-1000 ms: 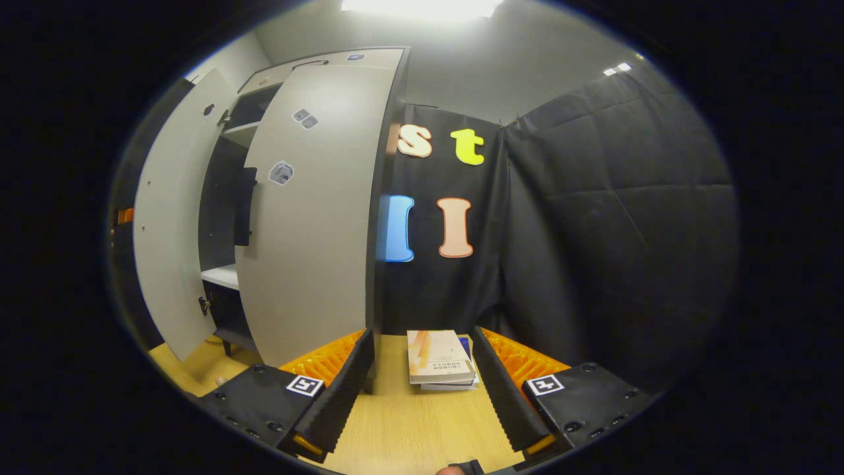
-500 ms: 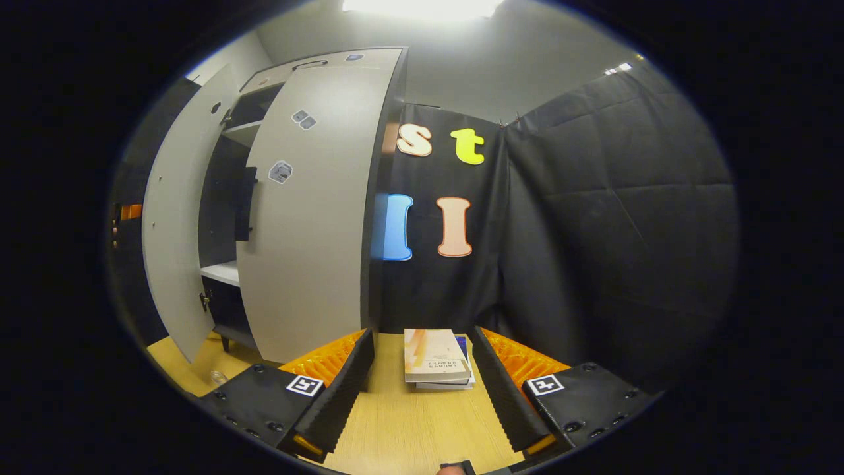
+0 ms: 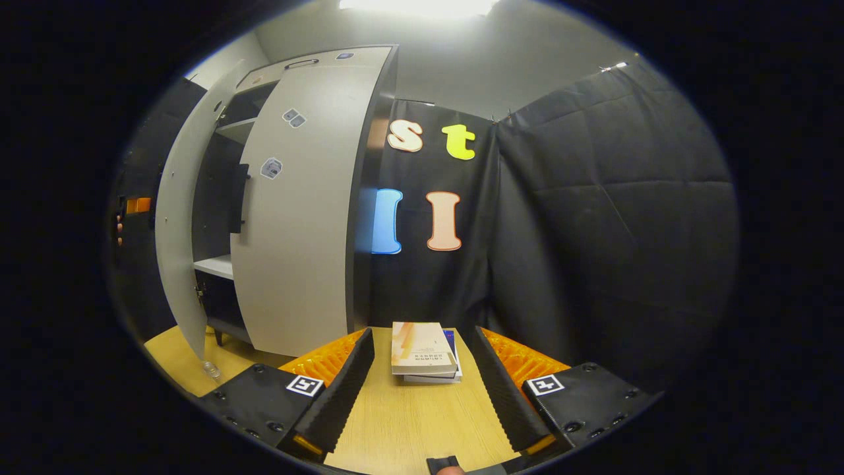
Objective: Grasp the bottle in the cabinet with the left hand and place it on the coaster, then close the right door with the right hand and the left door with the left hand.
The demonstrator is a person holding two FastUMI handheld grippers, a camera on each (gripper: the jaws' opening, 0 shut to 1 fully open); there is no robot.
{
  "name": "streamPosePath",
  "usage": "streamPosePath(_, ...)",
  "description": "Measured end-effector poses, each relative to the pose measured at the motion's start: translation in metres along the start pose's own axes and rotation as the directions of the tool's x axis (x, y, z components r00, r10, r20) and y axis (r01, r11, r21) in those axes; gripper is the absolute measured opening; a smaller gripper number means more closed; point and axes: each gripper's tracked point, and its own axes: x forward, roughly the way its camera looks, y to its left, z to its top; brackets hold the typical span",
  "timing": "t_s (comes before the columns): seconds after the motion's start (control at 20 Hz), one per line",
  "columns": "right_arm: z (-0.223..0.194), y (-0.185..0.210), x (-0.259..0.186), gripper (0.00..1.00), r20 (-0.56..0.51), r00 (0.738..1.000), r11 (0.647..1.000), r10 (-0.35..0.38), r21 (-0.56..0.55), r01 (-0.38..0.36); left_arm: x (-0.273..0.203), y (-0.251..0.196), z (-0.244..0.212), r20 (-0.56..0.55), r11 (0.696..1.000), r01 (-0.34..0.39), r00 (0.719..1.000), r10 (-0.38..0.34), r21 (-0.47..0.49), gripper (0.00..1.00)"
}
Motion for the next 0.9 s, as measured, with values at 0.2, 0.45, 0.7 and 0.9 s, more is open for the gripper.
streamPosePath(0.2, -0.006, -0.014, -0.012, 0.96, -0.005, 1.000, 1.000, -0.026, 0.008, 0.026, 0.020, -0.034, 0.003, 0.012, 0.999, 0.042, 0.999, -0.043, 0.006, 0.84)
streamPosePath(0.45, -0.005, -0.017, -0.023, 0.96, 0.005, 1.000, 1.000, -0.029, 0.014, 0.028, 0.029, -0.056, 0.002, 0.013, 0.996, 0.057, 0.998, -0.058, 0.066, 0.84)
streamPosePath(0.7, -0.001, -0.011, -0.024, 0.96, 0.013, 1.000, 1.000, -0.001, 0.015, 0.001, 0.027, -0.053, 0.004, 0.018, 0.997, 0.051, 0.998, -0.053, 0.062, 0.84)
streamPosePath(0.9, 0.016, -0.007, -0.028, 0.93, 0.058, 0.998, 0.999, 0.030, 0.016, -0.031, 0.018, -0.058, 0.007, 0.031, 0.995, 0.012, 0.999, -0.016, 0.096, 0.84)
